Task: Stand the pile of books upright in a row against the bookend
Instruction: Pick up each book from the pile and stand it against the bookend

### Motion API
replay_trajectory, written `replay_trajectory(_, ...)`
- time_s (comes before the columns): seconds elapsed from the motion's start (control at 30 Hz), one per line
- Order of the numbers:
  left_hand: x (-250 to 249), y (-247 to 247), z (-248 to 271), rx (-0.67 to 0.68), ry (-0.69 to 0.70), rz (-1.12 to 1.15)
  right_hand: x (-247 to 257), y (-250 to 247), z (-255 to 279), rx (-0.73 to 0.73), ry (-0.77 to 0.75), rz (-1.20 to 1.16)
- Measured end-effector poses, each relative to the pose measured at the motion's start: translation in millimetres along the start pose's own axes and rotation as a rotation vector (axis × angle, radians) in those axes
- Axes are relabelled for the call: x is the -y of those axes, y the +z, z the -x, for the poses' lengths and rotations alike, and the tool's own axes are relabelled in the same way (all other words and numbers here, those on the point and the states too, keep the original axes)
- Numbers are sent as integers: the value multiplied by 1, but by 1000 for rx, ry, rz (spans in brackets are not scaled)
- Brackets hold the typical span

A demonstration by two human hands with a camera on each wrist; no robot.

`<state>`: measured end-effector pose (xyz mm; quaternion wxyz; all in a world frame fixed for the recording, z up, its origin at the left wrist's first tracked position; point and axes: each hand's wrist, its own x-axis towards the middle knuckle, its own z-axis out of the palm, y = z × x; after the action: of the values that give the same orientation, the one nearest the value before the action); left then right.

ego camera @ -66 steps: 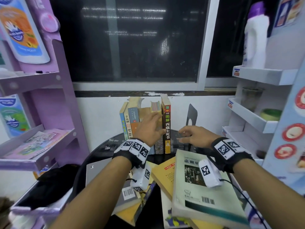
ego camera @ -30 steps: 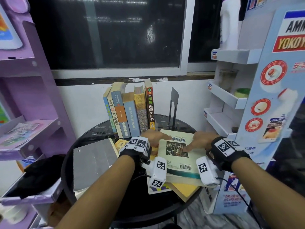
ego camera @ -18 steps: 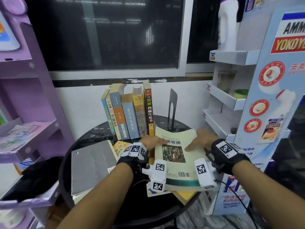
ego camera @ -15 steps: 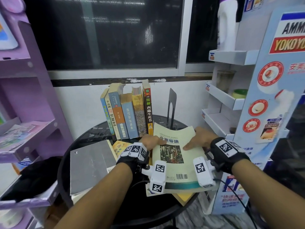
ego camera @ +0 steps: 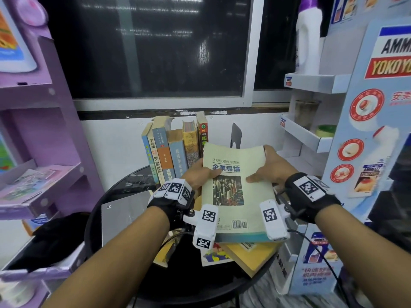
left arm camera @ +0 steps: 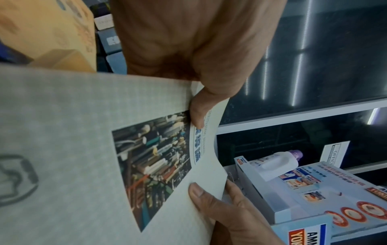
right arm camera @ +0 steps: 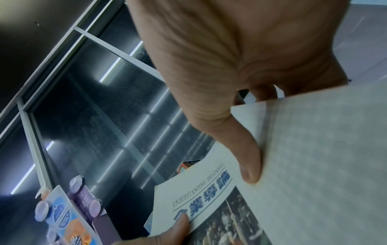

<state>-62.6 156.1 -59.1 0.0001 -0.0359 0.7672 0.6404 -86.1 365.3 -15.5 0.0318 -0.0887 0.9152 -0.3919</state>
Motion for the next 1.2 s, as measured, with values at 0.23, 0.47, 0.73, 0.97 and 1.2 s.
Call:
replay_trajectory(0.23, -23, -5, 0, -155, 155, 258, 21, -8, 7, -226, -217, -111)
replay_trajectory(0.47, -35, -15, 3, -177, 314, 284, 23, -2, 9, -312, -355, -203)
replay_trajectory(0.73, -15, -31, 5, -165, 315, 351, 35, -8, 15, -183, -520, -108)
replay_trajectory(0.97, -15, -37, 2, -143, 331, 296, 62, -23, 17, -25, -553, 63)
replay_trajectory(1.2, -21, -41, -1, -189, 331, 152, 72, -19, 18, 50, -553, 211)
